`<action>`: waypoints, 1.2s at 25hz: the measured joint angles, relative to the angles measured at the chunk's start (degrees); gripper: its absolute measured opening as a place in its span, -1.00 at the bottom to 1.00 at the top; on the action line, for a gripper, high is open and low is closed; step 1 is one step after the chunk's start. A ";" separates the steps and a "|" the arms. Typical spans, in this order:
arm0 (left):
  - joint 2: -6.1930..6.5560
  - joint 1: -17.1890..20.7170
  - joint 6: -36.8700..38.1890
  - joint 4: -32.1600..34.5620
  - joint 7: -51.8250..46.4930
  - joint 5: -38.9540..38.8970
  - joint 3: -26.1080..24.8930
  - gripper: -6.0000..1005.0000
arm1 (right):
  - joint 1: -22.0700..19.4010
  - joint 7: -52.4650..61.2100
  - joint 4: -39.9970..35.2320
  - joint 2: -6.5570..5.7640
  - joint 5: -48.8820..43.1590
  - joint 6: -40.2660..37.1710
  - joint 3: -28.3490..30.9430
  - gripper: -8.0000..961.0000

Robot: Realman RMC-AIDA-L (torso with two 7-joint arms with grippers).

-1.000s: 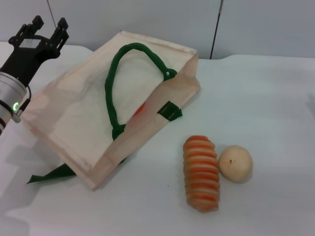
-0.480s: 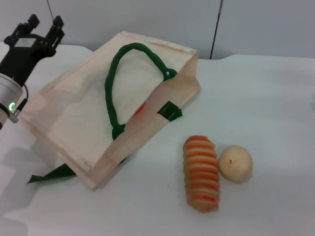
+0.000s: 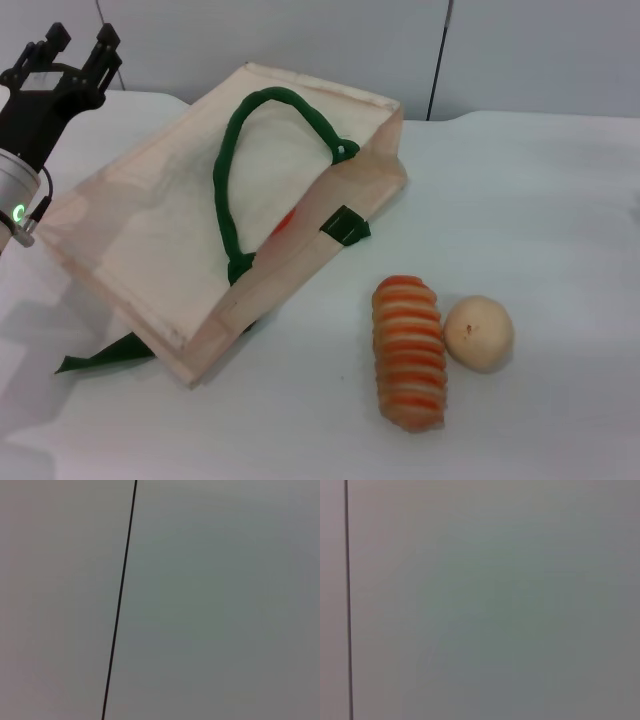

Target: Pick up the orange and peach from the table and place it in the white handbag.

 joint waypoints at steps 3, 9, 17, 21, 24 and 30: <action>-0.01 -0.04 0.23 0.02 0.00 0.00 0.00 0.30 | 0.05 0.00 -0.02 0.00 0.00 0.15 0.01 0.83; -0.02 -0.21 0.57 0.03 0.01 0.03 0.00 0.30 | 0.05 -0.02 -0.02 0.00 0.00 0.19 -0.02 0.83; 0.02 -0.32 0.73 0.06 0.04 0.05 0.00 0.30 | 0.05 -0.05 -0.02 0.00 0.00 0.21 -0.14 0.83; 0.04 -0.35 0.80 0.05 0.04 0.05 0.00 0.30 | 0.04 -0.06 -0.02 0.00 0.00 0.21 -0.11 0.83; 0.06 -0.35 0.82 0.03 0.04 0.05 0.00 0.30 | -0.03 -0.07 -0.02 0.00 0.00 0.21 -0.02 0.83; 0.07 -0.20 0.83 0.02 0.04 0.05 0.00 0.30 | -0.05 -0.05 -0.02 0.06 0.00 0.21 0.01 0.83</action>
